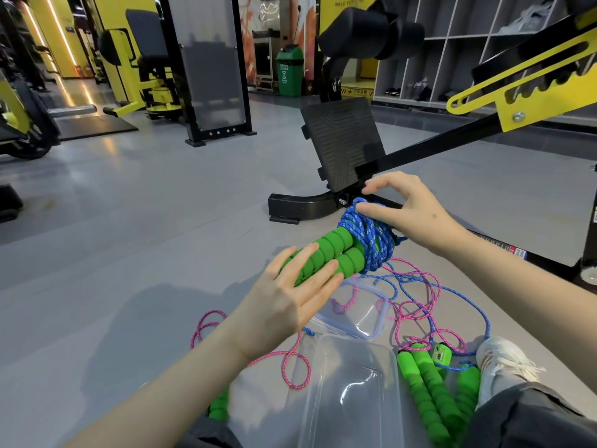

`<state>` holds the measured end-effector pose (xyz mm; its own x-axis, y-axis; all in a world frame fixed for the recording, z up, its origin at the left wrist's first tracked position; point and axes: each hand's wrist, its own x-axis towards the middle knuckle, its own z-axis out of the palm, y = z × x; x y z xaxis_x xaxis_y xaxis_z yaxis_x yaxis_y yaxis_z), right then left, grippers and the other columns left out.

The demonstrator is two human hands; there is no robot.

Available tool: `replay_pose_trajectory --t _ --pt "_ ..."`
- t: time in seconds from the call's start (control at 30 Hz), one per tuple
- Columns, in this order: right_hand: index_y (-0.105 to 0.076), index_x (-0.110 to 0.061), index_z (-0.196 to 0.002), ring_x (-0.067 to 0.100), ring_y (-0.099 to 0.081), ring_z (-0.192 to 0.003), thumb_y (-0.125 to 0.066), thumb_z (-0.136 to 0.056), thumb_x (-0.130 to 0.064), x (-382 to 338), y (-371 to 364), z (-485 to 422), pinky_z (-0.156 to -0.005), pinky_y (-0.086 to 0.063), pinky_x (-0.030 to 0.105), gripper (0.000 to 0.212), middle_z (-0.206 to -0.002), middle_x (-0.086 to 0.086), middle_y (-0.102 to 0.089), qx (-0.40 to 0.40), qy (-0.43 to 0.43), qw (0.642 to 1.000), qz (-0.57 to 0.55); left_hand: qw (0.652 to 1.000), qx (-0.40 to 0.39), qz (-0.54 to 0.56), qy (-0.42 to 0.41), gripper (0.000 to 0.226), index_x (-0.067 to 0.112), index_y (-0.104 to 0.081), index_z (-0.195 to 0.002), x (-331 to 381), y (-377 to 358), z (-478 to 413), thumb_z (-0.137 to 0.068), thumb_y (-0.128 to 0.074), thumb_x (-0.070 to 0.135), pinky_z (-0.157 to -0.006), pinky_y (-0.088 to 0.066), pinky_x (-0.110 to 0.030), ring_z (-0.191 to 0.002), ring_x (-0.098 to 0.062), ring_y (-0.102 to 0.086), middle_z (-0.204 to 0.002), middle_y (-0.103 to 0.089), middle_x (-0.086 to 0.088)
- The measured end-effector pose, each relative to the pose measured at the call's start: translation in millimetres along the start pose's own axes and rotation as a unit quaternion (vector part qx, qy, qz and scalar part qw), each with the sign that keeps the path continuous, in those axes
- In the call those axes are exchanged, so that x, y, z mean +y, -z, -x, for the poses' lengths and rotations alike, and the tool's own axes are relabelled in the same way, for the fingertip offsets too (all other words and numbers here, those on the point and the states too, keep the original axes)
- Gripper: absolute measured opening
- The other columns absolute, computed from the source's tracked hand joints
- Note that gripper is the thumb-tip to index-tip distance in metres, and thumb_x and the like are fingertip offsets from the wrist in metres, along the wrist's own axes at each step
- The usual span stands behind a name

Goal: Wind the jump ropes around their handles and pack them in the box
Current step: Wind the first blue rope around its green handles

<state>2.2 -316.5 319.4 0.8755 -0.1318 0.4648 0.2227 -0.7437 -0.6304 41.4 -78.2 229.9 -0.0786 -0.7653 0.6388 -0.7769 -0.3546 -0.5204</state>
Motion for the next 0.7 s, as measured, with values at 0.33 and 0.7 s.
replay_pose_trajectory --t 0.33,0.7 --pt "-0.068 -0.017 -0.076 0.018 -0.025 -0.128 -0.073 -0.079 -0.024 -4.0 -11.1 -0.7 -0.104 -0.022 0.036 0.01 -0.129 0.002 -0.05 0.061 0.063 0.987 0.133 1.0 0.009 -0.021 0.007 0.035 0.008 -0.052 -0.124 -0.6 -4.4 5.6 -0.101 -0.026 0.003 -0.097 -0.039 -0.047 -0.116 -0.038 -0.05 -0.121 -0.066 -0.007" --pt "-0.064 -0.016 -0.076 0.022 -0.025 -0.129 -0.072 -0.08 -0.03 -4.9 -12.1 -2.9 -0.099 -0.02 0.03 0.016 -0.129 0.003 -0.049 0.062 -0.031 0.985 0.159 0.999 0.003 -0.028 0.016 0.037 0.008 -0.05 -0.127 -0.7 -6.6 6.3 -0.101 -0.024 0.003 -0.096 -0.039 -0.047 -0.116 -0.038 -0.05 -0.123 -0.065 -0.007"
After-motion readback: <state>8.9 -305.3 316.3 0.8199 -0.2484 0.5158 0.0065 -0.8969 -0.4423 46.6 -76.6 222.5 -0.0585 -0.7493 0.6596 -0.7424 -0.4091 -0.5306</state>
